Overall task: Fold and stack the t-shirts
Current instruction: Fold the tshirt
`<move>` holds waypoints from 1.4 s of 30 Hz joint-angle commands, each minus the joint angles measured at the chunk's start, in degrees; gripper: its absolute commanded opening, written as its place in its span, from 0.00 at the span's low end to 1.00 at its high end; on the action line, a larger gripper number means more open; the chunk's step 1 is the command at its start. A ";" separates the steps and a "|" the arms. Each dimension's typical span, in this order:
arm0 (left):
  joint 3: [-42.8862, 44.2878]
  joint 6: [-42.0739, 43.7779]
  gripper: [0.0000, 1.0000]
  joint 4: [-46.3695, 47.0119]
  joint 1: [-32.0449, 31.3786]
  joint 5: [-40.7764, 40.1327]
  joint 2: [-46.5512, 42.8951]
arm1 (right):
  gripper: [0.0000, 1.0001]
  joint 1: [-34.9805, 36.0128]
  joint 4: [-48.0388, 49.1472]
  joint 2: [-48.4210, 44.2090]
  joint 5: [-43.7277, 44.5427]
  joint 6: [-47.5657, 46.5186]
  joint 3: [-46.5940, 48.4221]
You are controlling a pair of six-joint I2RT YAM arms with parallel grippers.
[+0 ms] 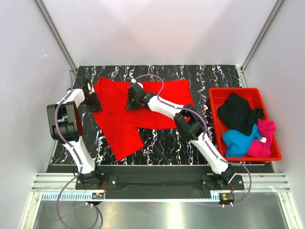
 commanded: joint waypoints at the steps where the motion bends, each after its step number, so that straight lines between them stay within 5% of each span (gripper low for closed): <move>1: 1.10 -0.13 0.27 1.17 0.11 -0.36 1.51 | 0.00 0.78 1.99 -4.82 0.22 -0.93 0.45; 10: 1.63 -0.30 0.26 1.61 0.11 -1.16 2.66 | 0.00 0.78 2.26 -4.99 0.30 -1.11 0.18; 17: 2.07 0.22 0.00 1.52 0.02 -0.02 2.92 | 0.00 0.78 2.52 -4.99 -0.05 -1.11 -0.08; 39: 4.27 0.05 0.00 -2.97 -0.68 -3.01 -3.41 | 0.00 0.87 1.21 -6.84 0.21 -1.73 -0.44; 42: 3.91 0.05 0.00 -2.88 -0.77 -2.30 -3.84 | 0.16 0.78 -1.95 -4.38 0.66 -1.37 1.94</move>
